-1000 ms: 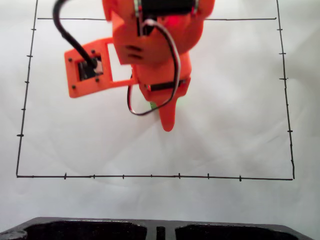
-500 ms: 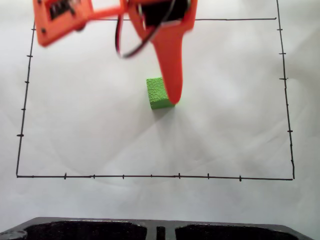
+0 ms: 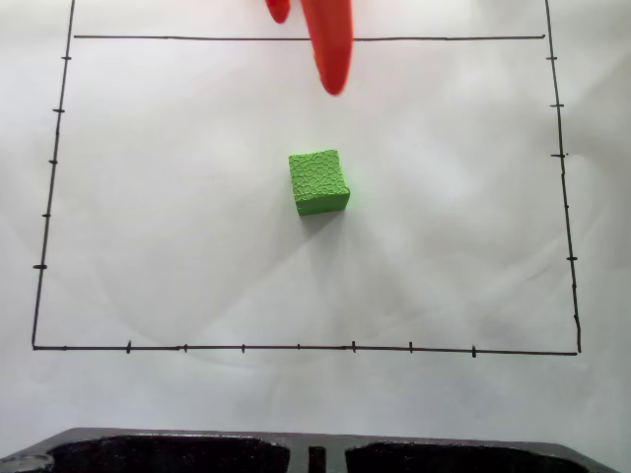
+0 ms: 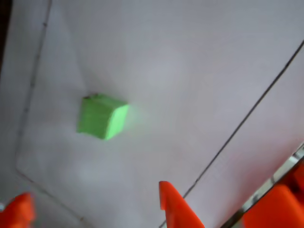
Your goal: Grasp the colored block, Place it on the black dot, and then return the arm to the default position.
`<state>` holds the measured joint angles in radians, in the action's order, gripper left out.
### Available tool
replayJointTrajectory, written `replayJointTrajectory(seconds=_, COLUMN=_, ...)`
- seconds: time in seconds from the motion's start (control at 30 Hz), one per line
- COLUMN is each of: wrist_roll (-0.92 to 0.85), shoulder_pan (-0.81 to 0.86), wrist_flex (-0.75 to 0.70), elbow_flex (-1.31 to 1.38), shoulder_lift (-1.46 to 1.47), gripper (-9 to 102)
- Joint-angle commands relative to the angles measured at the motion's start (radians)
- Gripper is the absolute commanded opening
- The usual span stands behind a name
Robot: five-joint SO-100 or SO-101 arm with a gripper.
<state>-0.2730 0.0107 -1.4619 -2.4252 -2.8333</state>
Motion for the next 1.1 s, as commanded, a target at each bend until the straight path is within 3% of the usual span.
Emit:
replayJointTrajectory(seconds=0.0, wrist_roll=-0.017, shoulder_pan=0.011, wrist_flex=0.017, elbow_flex=-0.081, shoulder_lift=-0.117, gripper=30)
replayJointTrajectory(seconds=0.4, wrist_roll=0.083, shoulder_pan=0.012, wrist_flex=0.118, elbow_flex=-0.298, shoulder_lift=-0.347, gripper=0)
replayJointTrajectory(seconds=0.83, wrist_roll=0.175, shoulder_pan=0.000, wrist_flex=0.419, elbow_flex=-0.495, shoulder_lift=-0.433, gripper=0)
replayJointTrajectory(seconds=1.07, wrist_roll=0.216, shoulder_pan=-0.008, wrist_flex=0.451, elbow_flex=-0.560, shoulder_lift=-0.433, gripper=0)
